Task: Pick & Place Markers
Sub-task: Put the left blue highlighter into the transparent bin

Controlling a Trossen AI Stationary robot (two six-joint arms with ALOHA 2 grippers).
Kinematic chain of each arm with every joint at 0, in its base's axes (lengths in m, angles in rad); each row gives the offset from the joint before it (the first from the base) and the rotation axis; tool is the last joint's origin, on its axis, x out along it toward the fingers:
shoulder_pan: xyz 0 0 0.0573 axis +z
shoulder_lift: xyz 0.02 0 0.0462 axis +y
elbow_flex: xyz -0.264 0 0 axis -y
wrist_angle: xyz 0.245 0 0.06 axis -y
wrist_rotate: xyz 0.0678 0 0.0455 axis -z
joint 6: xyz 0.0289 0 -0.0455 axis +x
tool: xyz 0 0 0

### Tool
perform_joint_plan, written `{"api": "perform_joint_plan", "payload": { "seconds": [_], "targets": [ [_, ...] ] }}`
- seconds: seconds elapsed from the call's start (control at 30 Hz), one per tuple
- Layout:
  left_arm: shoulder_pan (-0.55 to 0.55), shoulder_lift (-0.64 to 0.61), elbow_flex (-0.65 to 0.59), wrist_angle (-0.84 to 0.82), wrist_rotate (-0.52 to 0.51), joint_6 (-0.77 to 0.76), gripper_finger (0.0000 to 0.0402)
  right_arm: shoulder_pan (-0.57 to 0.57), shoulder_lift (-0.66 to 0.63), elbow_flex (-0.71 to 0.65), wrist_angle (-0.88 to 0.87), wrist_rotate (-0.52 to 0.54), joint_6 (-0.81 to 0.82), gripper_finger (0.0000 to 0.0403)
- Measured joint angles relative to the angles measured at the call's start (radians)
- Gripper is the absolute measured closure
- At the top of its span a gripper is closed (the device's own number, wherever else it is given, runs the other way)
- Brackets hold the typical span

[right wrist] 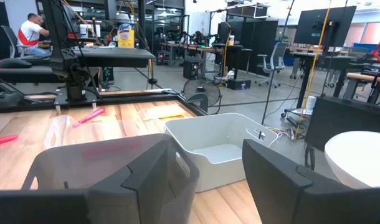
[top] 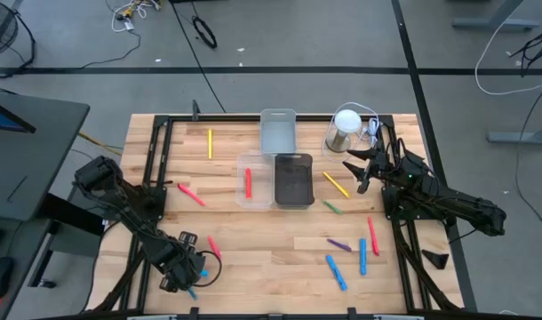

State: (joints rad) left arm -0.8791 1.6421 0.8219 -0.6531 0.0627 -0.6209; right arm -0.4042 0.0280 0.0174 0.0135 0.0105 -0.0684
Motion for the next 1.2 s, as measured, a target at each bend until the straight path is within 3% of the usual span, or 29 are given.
{"api": "perform_joint_plan", "payload": {
  "seconds": [0.4, 0.8, 1.2],
  "targets": [
    [0.002, 0.003, -0.003, -0.007, -0.022, 0.004, 0.033, 0.0, 0.0, 0.0, 0.0, 0.0, 0.0, 0.0195],
    [0.028, -0.054, -0.008, -0.02, -0.01, -0.03, 0.0332, 0.0, 0.0, 0.0, 0.0, 0.0, 0.0, 0.0195],
    [0.081, -0.188, -0.005, -0.063, -0.005, -0.433, 0.0332, 0.0, 0.0, 0.0, 0.0, 0.0, 0.0, 0.0195]
  ]
}}
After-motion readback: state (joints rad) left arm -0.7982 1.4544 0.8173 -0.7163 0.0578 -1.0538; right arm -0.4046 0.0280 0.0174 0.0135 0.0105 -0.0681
